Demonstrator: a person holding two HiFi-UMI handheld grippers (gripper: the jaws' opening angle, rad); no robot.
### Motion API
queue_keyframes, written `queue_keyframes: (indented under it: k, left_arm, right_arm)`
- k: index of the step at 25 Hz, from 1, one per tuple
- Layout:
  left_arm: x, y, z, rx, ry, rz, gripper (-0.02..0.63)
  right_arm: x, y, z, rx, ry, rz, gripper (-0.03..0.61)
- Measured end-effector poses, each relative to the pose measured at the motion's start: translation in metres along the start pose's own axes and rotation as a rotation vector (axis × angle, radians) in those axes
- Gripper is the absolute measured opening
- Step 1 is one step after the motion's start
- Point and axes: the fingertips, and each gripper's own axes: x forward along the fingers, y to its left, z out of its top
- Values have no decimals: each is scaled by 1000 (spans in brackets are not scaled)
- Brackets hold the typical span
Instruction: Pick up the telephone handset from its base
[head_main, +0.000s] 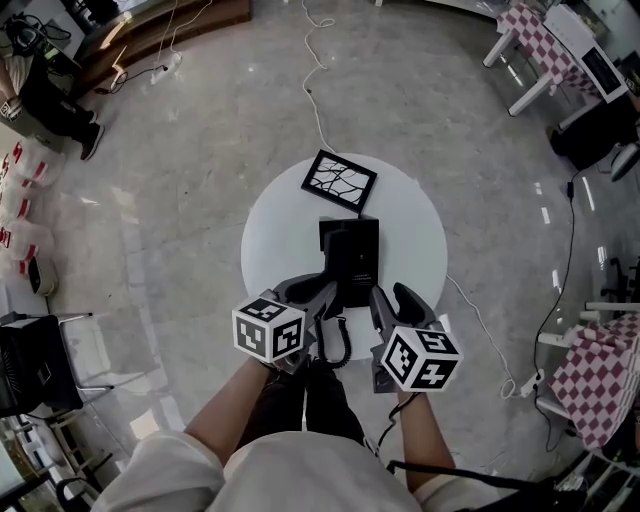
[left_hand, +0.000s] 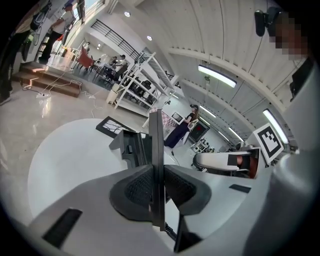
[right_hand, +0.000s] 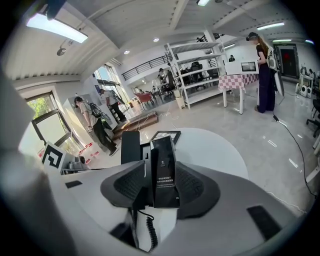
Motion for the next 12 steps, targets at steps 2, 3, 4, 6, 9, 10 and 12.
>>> queue_keyframes:
  k: [2,3,4,6,9,10,12]
  left_arm:
    - [0,-2,-1,3,-5,-5,80]
    - [1,-3,-2,5,-4,-6,80]
    - [1,-3,-2,8,-2,-8,80]
    - [0,-5,-3,17,-2,-15,80]
    - [0,-10,-2,32,-10,-34,80]
    - [-1,-13,-1,37,-15,-42,80]
    - [-2,-17,0,50,-23,-57,80]
  right_arm:
    - [0,6,3,-2,-2,23,213]
    - [1,11,4,-4,-2,37,220]
    - [1,15,6,-6,-1,51,230]
    - [3,25,9,-11,0,80,246]
    - [6,36,11,-23,4,112,267]
    - [7,38,11,-27,7,120,272]
    - [10,44,11,-35,13,135,281]
